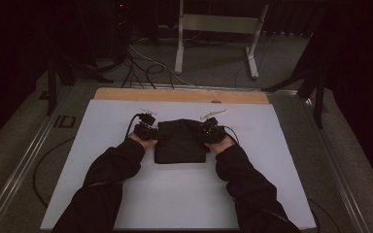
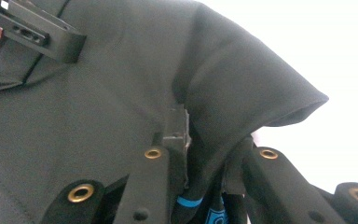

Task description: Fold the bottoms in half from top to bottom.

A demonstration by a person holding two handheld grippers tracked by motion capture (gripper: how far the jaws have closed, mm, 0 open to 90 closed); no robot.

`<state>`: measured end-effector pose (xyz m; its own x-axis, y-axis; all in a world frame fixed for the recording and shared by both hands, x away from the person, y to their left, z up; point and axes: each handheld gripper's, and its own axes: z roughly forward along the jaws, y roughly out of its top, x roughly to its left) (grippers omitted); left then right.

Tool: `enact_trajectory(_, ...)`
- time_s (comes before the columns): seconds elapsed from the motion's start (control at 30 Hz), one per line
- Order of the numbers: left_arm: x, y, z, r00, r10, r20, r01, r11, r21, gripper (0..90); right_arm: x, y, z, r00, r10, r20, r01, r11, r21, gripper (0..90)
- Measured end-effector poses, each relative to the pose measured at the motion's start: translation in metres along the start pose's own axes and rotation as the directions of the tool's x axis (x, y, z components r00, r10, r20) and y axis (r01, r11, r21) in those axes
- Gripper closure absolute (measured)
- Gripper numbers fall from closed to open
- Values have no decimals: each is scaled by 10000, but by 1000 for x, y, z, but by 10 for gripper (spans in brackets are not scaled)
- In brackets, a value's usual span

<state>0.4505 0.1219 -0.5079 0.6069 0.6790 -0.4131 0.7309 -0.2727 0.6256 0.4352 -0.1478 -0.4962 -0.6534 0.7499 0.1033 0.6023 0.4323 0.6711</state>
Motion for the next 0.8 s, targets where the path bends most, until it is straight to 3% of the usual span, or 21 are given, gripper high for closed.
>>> enact_trajectory(0.27, 2, 5, 4, 9995, 179, -250, -176, 9998, 123, 681, -2, 7, 2, 9998, -48, 177, 46, 9999, 121, 764)
enact_trajectory(0.57, 3, 7, 10, 9985, 148, -518, -131, 9994, 329, 637, -6, 2, 6, 9997, 157, 173, -160, 9997, 205, 750)
enact_trajectory(0.67, 2, 6, 9, 9983, 318, -482, -293, 9983, 502, 471, -5, 0, 7, 9990, -7, 448, -2, 9998, 204, 667)
enact_trajectory(0.8, 0, 6, 4, 9989, 305, -351, -289, 9986, 447, 377, -8, 0, 2, 9979, 123, 633, -132, 9998, 147, 578)
